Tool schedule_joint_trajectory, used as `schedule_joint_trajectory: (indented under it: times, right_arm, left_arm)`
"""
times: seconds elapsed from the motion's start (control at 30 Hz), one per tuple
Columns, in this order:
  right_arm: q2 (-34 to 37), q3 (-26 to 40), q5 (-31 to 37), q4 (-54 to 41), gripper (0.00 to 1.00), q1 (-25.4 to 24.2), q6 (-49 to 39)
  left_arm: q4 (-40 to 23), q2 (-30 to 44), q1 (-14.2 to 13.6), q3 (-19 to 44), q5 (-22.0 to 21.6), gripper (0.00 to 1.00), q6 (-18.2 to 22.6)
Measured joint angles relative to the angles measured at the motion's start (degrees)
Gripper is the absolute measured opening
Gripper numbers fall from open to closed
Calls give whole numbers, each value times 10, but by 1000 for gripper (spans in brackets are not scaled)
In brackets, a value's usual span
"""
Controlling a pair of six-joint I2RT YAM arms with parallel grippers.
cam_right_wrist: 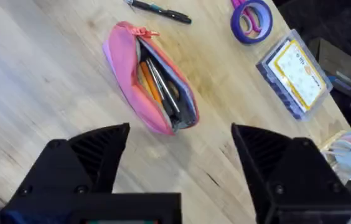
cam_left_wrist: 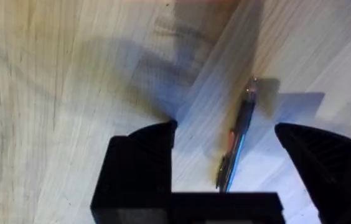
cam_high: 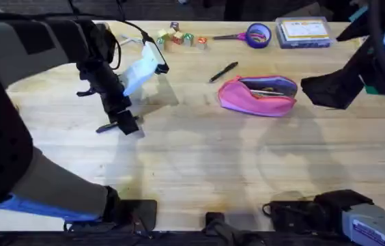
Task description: Unzip the bag, pick up the pens from the table one at a time and place them inside, then zip the bag closed.
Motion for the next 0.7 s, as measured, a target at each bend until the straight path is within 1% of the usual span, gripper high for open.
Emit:
schedule_joint_trajectory:
  times: [0.13, 0.17, 0.3, 0.4, 0.7]
  right_arm:
    - [0, 0, 0, 0, 998, 0, -6]
    - [0, 0, 0, 0, 998, 0, -11]
    - [0, 0, 0, 0, 998, 0, -11]
    - [0, 0, 0, 0, 998, 0, -11]
    - [0, 0, 0, 0, 998, 0, -11]
  left_arm:
    - [4, 1, -4, 0, -4, 995, -4]
    - [8, 1, -12, -2, -12, 996, -20]
    - [22, 1, -25, -5, -30, 996, -58]
    - [25, 1, -35, -7, -42, 997, -75]
    - [37, -10, -38, -22, -44, 996, -86]
